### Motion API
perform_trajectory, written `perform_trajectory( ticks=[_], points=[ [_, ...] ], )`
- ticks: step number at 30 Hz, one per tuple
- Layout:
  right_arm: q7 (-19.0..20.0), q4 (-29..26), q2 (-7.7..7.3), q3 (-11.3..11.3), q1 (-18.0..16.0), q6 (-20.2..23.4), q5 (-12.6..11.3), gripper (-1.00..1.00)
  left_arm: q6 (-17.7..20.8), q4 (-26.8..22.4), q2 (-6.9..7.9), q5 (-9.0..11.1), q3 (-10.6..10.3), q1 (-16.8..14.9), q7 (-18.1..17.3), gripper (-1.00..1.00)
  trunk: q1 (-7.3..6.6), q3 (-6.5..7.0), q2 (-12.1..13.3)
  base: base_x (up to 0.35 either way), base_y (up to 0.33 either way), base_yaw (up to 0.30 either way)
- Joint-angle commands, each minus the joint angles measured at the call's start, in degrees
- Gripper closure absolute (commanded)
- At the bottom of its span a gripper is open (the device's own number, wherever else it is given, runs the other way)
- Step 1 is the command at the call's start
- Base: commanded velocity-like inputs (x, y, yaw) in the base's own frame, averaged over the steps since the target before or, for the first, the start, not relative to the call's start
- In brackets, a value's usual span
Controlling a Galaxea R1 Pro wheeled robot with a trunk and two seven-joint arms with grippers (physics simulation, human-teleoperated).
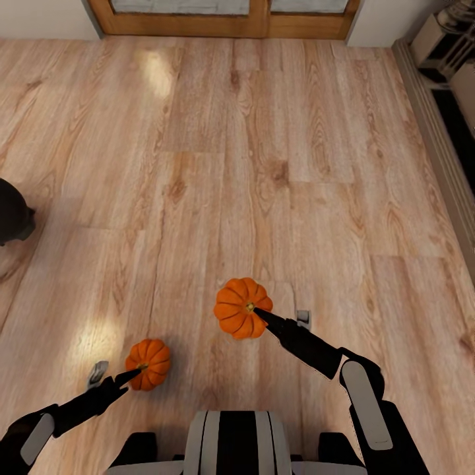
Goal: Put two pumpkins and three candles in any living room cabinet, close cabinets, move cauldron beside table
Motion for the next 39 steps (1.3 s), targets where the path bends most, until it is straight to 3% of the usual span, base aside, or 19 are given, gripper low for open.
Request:
perform_trajectory(
  ticks=[1,14,15,39],
  points=[
    [0.0,0.0,0.0,0.0,0.0,0.0,-0.1,1.0,-0.3,0.0,0.01,-0.4,0.0,0.0,0.1,-1.0,0.0,0.0,0.0,0.087,-0.079,0.0],
    [0.0,0.0,0.01,0.1,0.0,0.0,-0.1,1.0,-0.4,0.0,0.03,-0.5,0.1,0.0,0.1,-1.0,0.0,0.0,0.0,0.082,-0.009,0.0],
    [0.0,0.0,0.0,0.1,0.0,0.0,-0.1,1.0,-0.4,0.0,0.03,-0.5,0.1,0.0,0.1,1.0,0.0,0.0,0.0,0.004,0.0,0.0],
    [0.0,0.0,0.01,0.0,0.0,0.0,-0.1,1.0,-0.9,0.0,0.03,-0.5,0.2,0.0,0.1,1.0,0.0,0.0,0.0,0.0,0.0,0.0]
  ],
)
